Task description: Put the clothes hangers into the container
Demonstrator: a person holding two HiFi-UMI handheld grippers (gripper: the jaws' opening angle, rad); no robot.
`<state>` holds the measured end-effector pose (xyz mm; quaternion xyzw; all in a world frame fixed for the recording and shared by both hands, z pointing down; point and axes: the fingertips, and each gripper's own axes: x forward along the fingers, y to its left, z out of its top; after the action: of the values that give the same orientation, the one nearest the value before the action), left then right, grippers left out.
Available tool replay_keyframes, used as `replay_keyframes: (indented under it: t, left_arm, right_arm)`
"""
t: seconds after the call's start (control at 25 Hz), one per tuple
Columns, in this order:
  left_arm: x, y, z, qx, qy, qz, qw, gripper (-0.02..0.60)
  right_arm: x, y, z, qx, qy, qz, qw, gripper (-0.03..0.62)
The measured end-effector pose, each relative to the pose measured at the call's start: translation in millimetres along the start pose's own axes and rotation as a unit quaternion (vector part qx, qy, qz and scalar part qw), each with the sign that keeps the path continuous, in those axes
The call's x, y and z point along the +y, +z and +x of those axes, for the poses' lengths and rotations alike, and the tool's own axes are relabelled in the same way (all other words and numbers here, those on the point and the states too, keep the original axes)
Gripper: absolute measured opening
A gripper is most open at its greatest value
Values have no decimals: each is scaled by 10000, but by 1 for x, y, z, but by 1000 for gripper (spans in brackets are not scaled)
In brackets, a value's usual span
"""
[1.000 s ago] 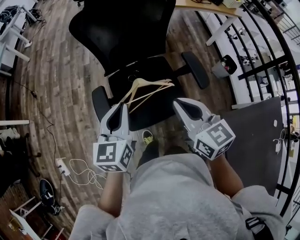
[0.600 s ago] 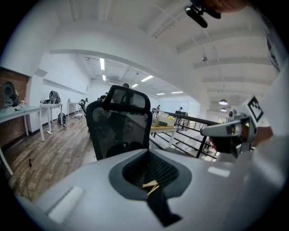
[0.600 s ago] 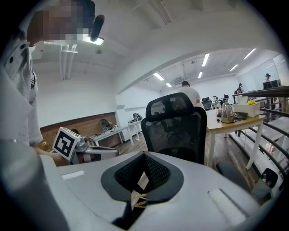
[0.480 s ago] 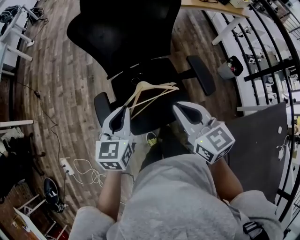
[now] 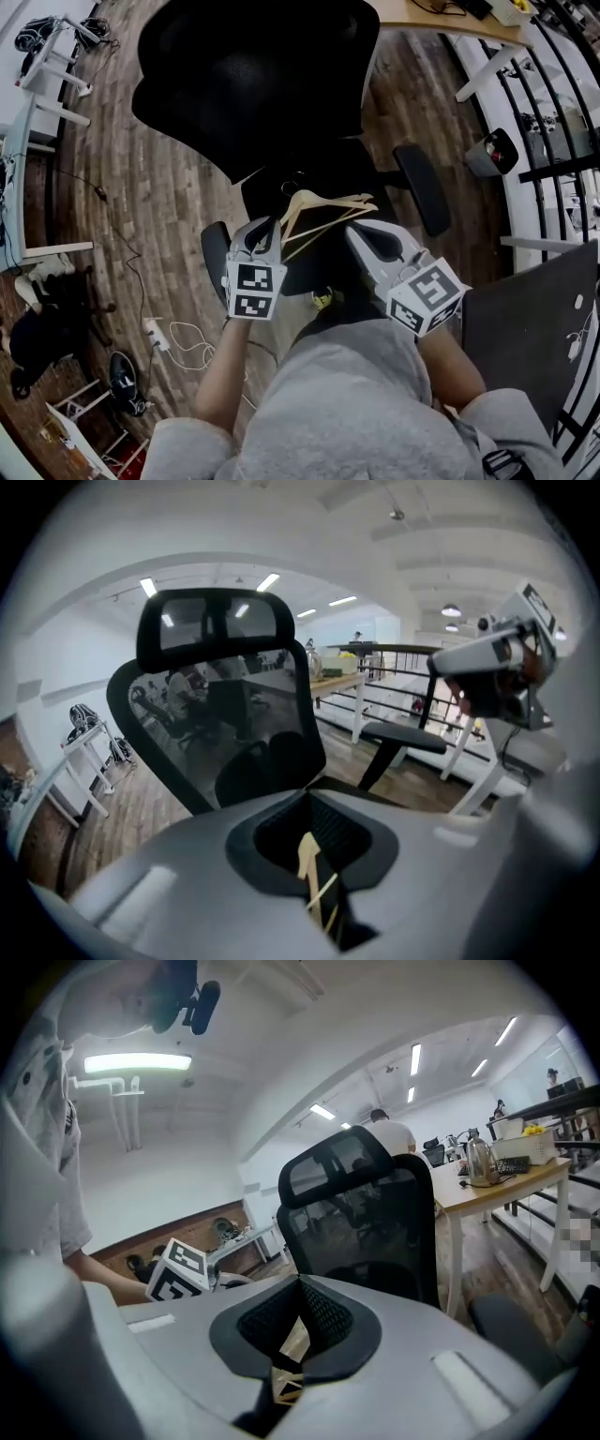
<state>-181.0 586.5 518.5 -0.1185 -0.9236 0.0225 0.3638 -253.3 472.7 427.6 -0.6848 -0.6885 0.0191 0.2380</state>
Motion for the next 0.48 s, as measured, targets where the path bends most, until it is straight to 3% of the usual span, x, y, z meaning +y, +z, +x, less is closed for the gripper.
replay_keyframes:
  t: [0.24, 0.4, 0.48]
  left_arm:
    - [-3, -35, 81, 851, -145, 488, 9951, 14]
    - [-1, -89, 125, 1469, -262, 406, 9880, 22]
    - [-1, -112, 138, 1743, -323, 289, 9837, 64]
  right_arm:
    - [-48, -16, 27, 261, 166, 272, 9992, -2]
    - [-62, -32, 40, 461, 230, 385, 9979, -2]
    - [-67, -39, 44, 540, 248, 474, 9971, -2]
